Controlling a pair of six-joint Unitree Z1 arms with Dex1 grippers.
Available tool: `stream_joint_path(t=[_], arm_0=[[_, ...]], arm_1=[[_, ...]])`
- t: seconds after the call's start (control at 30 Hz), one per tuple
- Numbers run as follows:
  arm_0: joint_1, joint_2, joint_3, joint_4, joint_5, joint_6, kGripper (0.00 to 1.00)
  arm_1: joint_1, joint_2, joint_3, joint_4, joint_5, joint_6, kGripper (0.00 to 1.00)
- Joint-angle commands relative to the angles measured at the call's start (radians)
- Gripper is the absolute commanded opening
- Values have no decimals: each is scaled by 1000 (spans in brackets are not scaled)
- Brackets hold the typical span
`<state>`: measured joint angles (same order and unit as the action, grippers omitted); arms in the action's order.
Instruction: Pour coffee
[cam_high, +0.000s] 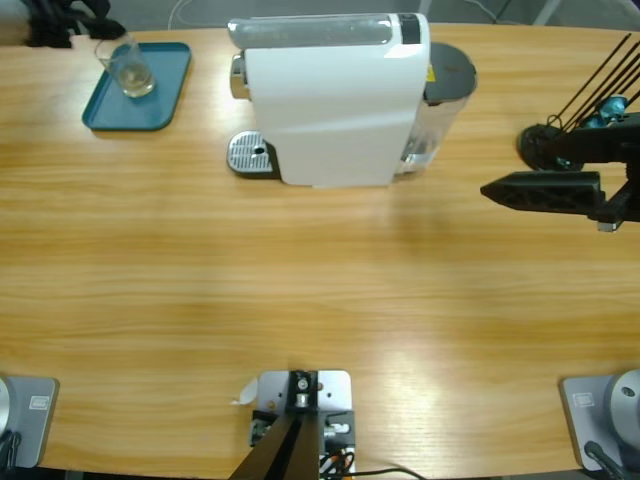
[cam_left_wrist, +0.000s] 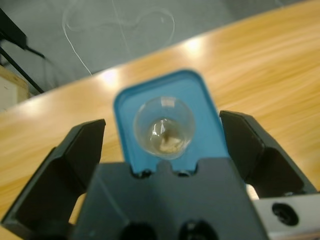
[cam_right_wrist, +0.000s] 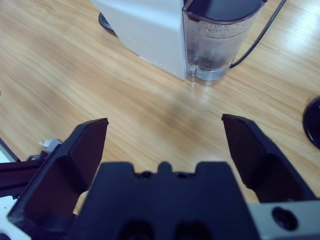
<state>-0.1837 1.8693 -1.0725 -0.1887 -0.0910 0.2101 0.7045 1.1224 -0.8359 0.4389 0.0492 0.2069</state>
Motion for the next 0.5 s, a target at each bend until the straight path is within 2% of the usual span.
stream_joint_path(t=[0.03, 0.17, 0.4, 0.43, 0.5], arm_0=[[-37, -422, 171, 231, -18, -63, 1000], [-103, -590, 248, 385, -47, -82, 1000], [-117, -721, 374, 454, -440, -87, 1000], [-121, -740, 397, 455, -477, -85, 1000], [-150, -792, 417, 486, -462, -85, 987]], arm_1=[[8, -131, 33, 88, 9, 3, 1000], [8, -204, 60, 126, 9, -21, 1000], [8, -221, 85, 122, -4, -72, 1000], [8, -212, 84, 119, -4, -82, 1000], [8, -196, 81, 118, -14, -98, 1000]])
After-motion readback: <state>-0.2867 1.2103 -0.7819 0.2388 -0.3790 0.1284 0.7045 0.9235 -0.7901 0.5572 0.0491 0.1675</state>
